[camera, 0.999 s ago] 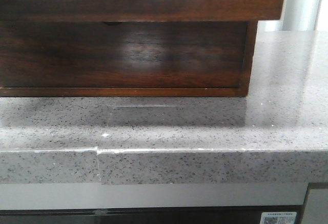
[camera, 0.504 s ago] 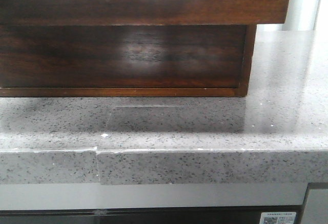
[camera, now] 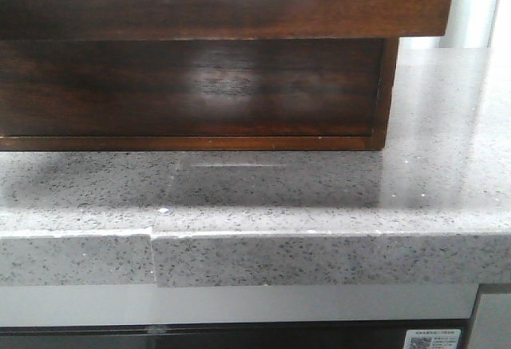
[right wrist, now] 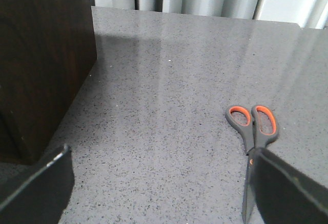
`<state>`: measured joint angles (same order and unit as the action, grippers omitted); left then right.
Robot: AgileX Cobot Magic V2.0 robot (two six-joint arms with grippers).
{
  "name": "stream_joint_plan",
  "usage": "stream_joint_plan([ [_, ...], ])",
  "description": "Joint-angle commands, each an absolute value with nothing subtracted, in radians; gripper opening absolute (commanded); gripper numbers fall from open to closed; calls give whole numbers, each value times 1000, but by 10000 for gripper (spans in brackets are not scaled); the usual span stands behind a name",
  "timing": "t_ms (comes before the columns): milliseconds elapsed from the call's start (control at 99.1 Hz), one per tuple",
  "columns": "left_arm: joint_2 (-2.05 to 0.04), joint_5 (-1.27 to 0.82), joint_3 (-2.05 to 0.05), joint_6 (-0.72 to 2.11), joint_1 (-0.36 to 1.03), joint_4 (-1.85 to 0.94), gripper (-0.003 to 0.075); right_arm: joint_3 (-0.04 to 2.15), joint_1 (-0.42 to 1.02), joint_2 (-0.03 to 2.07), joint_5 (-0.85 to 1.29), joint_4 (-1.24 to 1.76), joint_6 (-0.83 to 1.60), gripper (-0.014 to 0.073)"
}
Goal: Put scissors in drawer with both arms
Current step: 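Lower the right gripper and grasp the grey-and-orange scissors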
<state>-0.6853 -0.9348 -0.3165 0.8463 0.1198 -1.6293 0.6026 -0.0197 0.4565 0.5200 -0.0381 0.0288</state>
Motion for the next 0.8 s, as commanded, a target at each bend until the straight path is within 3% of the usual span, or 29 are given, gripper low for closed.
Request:
stream_joint_plan([
  [0,-660,-970,-351,827,128,-1625,398,638,-26,470,449,-42,32,631],
  [182,-564,-910,-374,675,128,-1412,386,639,-26,472,470,-42,32,631],
  [353,-449,-880,-506,402,128,-967,386,709,-26,540,614,-74,-10,629],
  [565,-357,-884,-680,267,128,-425,386,829,-27,724,808,-277,-189,628],
  [787,-353,-840,-723,260,192,-264,386,935,-121,925,922,-275,-189,571],
])
